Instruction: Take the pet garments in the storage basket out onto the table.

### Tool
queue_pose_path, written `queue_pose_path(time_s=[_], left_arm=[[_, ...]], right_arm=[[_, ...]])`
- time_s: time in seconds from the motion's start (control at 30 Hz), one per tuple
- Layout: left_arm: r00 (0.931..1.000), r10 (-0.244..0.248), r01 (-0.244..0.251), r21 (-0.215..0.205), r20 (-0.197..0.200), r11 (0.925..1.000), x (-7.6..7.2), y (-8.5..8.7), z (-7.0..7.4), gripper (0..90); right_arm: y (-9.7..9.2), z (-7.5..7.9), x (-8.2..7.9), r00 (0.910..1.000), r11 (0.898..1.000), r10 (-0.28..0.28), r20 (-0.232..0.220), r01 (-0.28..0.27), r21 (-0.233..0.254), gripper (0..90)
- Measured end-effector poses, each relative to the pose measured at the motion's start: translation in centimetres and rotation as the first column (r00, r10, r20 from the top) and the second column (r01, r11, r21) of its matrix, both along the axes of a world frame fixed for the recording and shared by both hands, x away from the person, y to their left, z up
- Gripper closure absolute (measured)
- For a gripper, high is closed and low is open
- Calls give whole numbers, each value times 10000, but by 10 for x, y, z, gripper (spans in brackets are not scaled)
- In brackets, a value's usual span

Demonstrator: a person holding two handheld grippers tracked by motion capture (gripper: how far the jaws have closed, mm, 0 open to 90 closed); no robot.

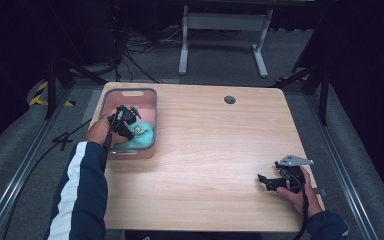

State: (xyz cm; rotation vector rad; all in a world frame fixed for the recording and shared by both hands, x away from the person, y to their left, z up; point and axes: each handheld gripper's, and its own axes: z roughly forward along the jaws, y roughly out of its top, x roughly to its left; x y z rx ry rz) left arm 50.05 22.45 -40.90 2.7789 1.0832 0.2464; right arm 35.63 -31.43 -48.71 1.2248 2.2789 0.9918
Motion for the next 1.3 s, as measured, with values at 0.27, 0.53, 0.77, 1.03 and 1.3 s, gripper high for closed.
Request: queue_pose_path(time_s=[0.27,0.53,0.77,1.03,1.3], left_arm=[[9965,201,-166,-427,816,9990,-11,9,20,818],[9857,328,-181,-897,1655,9958,-22,19,40,820],[9687,630,-280,-1463,2403,9888,-31,25,60,821],[9322,970,-139,-2333,3487,9723,-46,28,84,821],[8969,495,722,-2559,4395,9640,-67,15,110,821]], right_arm=[[0,0,0,10000,10000,0,1,0,-1,109],[0,0,0,10000,10000,5,2,-5,0,109],[0,0,0,10000,10000,6,6,-6,-1,109],[0,0,0,10000,10000,4,1,-4,2,109],[0,0,0,10000,10000,17,-2,-17,6,109]])
